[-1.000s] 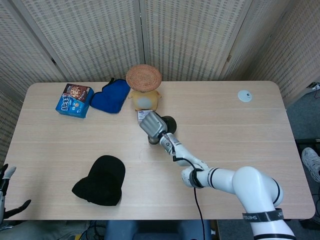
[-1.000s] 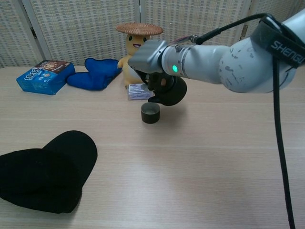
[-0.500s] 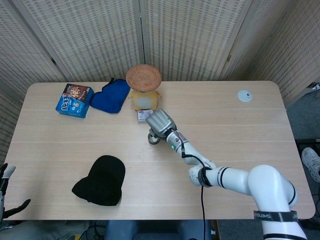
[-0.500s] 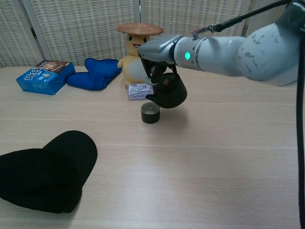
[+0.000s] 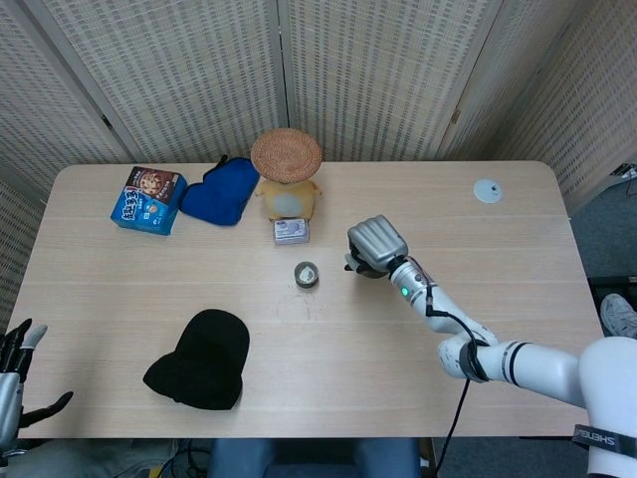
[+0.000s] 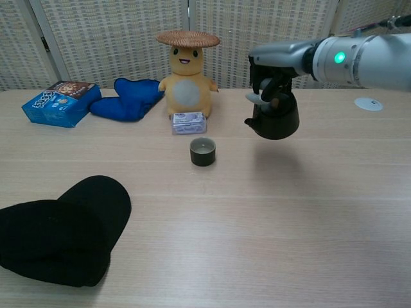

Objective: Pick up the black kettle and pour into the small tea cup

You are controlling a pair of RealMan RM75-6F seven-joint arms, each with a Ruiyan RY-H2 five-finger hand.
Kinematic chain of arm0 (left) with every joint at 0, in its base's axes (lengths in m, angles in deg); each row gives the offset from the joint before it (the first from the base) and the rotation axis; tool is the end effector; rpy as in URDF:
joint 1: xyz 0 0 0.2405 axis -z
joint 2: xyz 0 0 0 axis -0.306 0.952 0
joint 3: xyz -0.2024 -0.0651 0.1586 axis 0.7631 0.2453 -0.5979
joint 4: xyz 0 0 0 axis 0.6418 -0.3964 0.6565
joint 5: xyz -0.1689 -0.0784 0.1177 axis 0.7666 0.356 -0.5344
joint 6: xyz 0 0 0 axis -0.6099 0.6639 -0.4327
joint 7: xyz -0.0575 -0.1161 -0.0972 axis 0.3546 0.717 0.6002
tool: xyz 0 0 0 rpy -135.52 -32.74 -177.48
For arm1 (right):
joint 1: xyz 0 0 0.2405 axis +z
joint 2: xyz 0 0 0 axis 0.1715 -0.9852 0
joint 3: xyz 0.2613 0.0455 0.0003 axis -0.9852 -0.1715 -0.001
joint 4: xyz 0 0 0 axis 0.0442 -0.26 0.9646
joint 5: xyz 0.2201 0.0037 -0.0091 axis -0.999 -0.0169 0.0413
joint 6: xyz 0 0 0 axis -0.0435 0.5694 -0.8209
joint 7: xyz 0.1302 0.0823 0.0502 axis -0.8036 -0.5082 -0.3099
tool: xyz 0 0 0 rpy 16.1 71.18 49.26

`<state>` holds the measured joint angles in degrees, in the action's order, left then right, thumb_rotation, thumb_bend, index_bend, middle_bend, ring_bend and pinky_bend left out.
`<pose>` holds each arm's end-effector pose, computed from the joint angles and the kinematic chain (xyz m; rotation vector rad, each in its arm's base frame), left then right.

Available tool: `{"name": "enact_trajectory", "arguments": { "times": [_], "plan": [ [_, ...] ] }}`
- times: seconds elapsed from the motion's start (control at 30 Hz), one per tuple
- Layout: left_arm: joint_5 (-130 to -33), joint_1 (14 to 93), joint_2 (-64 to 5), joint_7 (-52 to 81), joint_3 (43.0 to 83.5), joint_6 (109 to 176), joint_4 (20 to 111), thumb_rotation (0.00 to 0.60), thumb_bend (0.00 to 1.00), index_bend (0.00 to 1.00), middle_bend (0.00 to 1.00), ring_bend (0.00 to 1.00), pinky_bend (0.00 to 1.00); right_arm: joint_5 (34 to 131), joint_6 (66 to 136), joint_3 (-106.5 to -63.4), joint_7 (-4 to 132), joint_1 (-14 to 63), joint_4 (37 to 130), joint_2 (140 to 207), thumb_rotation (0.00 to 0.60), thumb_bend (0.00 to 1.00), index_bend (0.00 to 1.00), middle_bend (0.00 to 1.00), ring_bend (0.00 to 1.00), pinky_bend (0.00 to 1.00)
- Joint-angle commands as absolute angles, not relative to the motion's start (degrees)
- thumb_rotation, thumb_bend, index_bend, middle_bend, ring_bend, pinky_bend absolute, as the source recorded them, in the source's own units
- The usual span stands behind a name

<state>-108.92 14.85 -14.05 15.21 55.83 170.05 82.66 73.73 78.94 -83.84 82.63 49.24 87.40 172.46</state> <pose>-0.3380 0.1477 0.1482 -1.2927 -0.9193 -0.8964 -0.1045 -0.4424 -0.0078 2.0071 -0.8397 0.8013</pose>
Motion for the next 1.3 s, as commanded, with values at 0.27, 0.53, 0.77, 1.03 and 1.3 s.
{"name": "enact_trajectory", "arguments": {
  "times": [0.27, 0.53, 0.77, 1.03, 1.3],
  "plan": [
    [-109.84, 15.91, -14.23, 13.37, 55.77, 169.3, 84.31, 0.599, 0.09, 0.09, 0.0, 0.04, 0.0, 84.86, 80.75, -81.08, 66.99, 40.89, 87.3, 170.07, 0.483, 0.48, 1.0, 0.99, 0.91, 0.62],
    [-109.88, 16.15, -14.43, 12.55, 55.46, 168.88, 84.86, 0.599, 0.09, 0.09, 0.0, 0.05, 0.0, 88.9, 80.22, -79.91, 62.57, 38.88, 82.84, 171.74, 0.482, 0.45, 1.0, 0.99, 0.91, 0.62],
    [-109.66, 16.43, -14.65, 12.02, 55.43, 168.47, 85.07, 0.599, 0.09, 0.09, 0.0, 0.05, 0.0, 90.39, 79.43, -79.99, 60.57, 38.34, 79.76, 173.69, 0.483, 0.27, 1.0, 0.99, 0.91, 0.62],
    [-109.33, 16.5, -14.55, 11.69, 55.33, 168.26, 85.25, 0.599, 0.09, 0.09, 0.0, 0.04, 0.0, 92.01, 78.78, -80.57, 58.45, 38.18, 78.28, 174.31, 0.466, 0.02, 1.0, 0.99, 0.91, 0.62],
    [-109.08, 16.78, -14.89, 11.5, 55.21, 167.66, 85.16, 0.599, 0.09, 0.09, 0.0, 0.04, 0.0, 93.69, 79.62, -80.34, 59.38, 37.76, 76.72, 175.31, 0.441, 0.0, 1.0, 0.99, 0.9, 0.61]
  ]
}}
